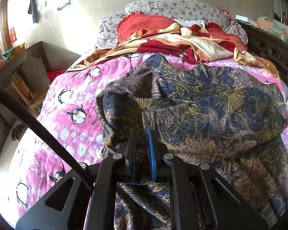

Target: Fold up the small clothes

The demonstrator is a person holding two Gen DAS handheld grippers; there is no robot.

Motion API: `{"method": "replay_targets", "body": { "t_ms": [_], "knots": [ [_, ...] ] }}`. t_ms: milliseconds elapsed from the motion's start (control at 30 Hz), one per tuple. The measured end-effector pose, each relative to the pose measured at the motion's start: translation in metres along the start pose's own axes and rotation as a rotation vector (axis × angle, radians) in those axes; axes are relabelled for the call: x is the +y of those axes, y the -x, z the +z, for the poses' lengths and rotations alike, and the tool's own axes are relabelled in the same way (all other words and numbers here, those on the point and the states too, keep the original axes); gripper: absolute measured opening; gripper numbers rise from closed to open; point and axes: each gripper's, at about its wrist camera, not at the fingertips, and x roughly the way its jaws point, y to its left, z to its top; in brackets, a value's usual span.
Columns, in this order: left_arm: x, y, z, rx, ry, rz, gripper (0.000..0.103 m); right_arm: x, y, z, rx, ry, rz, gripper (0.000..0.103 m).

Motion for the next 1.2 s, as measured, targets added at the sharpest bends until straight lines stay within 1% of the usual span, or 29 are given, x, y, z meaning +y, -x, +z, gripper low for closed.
{"method": "replay_targets", "body": {
  "t_ms": [100, 167, 233, 367, 467, 500, 533, 567, 600, 633, 700, 733, 767, 833, 1000, 1067, 1100, 1133, 1200],
  "knots": [
    [0.003, -0.003, -0.002, 0.027, 0.007, -0.005, 0.009, -0.008, -0.009, -0.001, 0.033, -0.028, -0.005, 0.066],
    [0.003, -0.010, 0.000, 0.059, 0.017, -0.014, 0.009, -0.020, -0.018, 0.001, 0.058, -0.069, -0.013, 0.067],
    [0.004, -0.015, -0.002, 0.075, 0.018, -0.007, 0.009, -0.032, -0.029, 0.005, 0.087, -0.119, -0.005, 0.067],
    [0.005, -0.025, -0.004, 0.107, 0.026, -0.002, 0.009, -0.045, -0.064, 0.012, 0.175, -0.212, 0.051, 0.067],
    [0.005, -0.027, -0.005, 0.121, 0.030, 0.004, 0.009, -0.039, -0.081, 0.016, 0.221, -0.213, 0.123, 0.067],
    [0.005, -0.028, -0.004, 0.125, 0.030, 0.004, 0.009, -0.036, -0.085, 0.017, 0.232, -0.202, 0.148, 0.054],
    [0.006, -0.029, -0.004, 0.130, 0.030, 0.004, 0.009, -0.031, -0.086, 0.019, 0.232, -0.175, 0.167, 0.032],
    [0.006, -0.030, -0.004, 0.135, 0.030, 0.005, 0.009, -0.027, -0.086, 0.021, 0.224, -0.143, 0.158, 0.025],
    [0.007, -0.032, -0.003, 0.140, 0.029, 0.006, 0.009, -0.024, -0.085, 0.023, 0.217, -0.118, 0.139, 0.014],
    [0.007, -0.033, -0.003, 0.145, 0.028, 0.005, 0.009, -0.023, -0.084, 0.025, 0.205, -0.097, 0.118, 0.009],
    [0.010, -0.034, -0.002, 0.150, 0.035, 0.007, 0.009, -0.026, -0.080, 0.028, 0.181, -0.098, 0.099, 0.008],
    [0.012, -0.034, -0.001, 0.153, 0.042, 0.004, 0.009, -0.029, -0.078, 0.029, 0.157, -0.104, 0.077, 0.007],
    [0.014, -0.033, -0.001, 0.155, 0.052, -0.001, 0.009, -0.033, -0.078, 0.029, 0.154, -0.113, 0.065, 0.007],
    [0.019, -0.031, -0.001, 0.162, 0.070, -0.009, 0.009, -0.039, -0.089, 0.027, 0.179, -0.154, 0.059, 0.007],
    [0.027, -0.020, 0.000, 0.167, 0.081, -0.012, 0.009, -0.037, -0.070, 0.028, 0.160, -0.124, 0.046, 0.007],
    [0.030, -0.015, 0.000, 0.159, 0.084, -0.007, 0.009, -0.033, -0.060, 0.027, 0.164, -0.090, 0.027, 0.011],
    [0.031, -0.014, 0.000, 0.160, 0.086, -0.007, 0.009, -0.031, -0.055, 0.026, 0.161, -0.072, 0.015, 0.016],
    [0.032, -0.013, 0.000, 0.162, 0.087, -0.007, 0.009, -0.029, -0.052, 0.025, 0.160, -0.059, 0.009, 0.024],
    [0.033, -0.009, 0.000, 0.162, 0.089, -0.005, 0.009, -0.027, -0.043, 0.023, 0.152, -0.050, 0.006, 0.031]
  ]
}}
